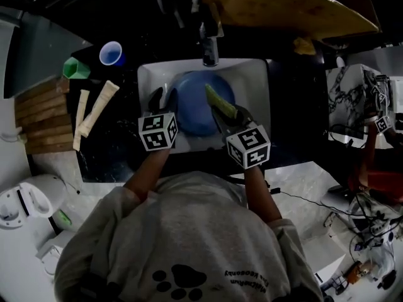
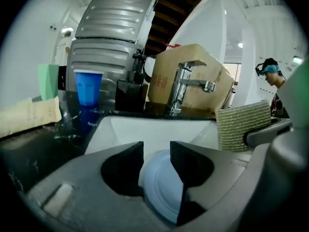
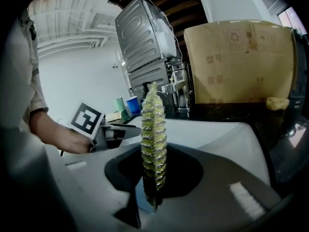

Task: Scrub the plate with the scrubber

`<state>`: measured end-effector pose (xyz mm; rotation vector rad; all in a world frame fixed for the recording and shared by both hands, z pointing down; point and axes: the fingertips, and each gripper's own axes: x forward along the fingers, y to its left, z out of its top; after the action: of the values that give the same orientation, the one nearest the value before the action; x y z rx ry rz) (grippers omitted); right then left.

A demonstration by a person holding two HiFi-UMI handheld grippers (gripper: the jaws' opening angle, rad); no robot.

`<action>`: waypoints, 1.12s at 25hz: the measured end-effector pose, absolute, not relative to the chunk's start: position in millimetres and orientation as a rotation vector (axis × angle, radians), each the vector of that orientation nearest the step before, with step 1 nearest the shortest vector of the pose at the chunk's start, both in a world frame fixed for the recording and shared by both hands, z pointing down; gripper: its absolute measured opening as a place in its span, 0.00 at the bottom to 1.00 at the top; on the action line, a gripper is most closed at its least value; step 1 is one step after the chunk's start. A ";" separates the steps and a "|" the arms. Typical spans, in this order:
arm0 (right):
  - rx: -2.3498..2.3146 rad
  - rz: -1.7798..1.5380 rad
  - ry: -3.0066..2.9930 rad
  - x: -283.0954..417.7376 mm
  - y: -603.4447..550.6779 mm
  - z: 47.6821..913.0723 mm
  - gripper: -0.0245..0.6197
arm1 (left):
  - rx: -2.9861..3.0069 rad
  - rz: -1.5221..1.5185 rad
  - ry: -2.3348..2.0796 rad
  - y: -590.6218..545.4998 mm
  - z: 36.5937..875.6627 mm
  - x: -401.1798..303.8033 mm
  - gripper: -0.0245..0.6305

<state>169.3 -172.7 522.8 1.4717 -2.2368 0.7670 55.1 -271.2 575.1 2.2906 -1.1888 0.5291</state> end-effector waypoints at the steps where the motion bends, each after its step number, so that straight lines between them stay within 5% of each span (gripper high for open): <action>1: 1.505 0.756 -2.220 172.9 -172.3 521.0 0.14 | 2.320 0.517 -1.189 -269.2 565.8 56.3 0.31; 3: 1.573 0.719 -2.182 179.6 -171.0 516.6 0.14 | 2.379 0.496 -1.184 -262.8 547.2 58.6 0.30; 9: 1.785 0.546 -2.109 196.4 -168.9 487.4 0.14 | 2.540 0.390 -1.169 -240.3 487.9 63.2 0.04; 28: 2.038 -0.007 -2.296 176.5 -133.9 337.7 0.14 | 2.736 0.002 -1.197 -178.8 335.3 70.8 0.04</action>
<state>176.5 -133.9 337.7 2.0381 -2.2960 -0.0066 70.8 -178.8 335.3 2.7364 -1.1974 0.0023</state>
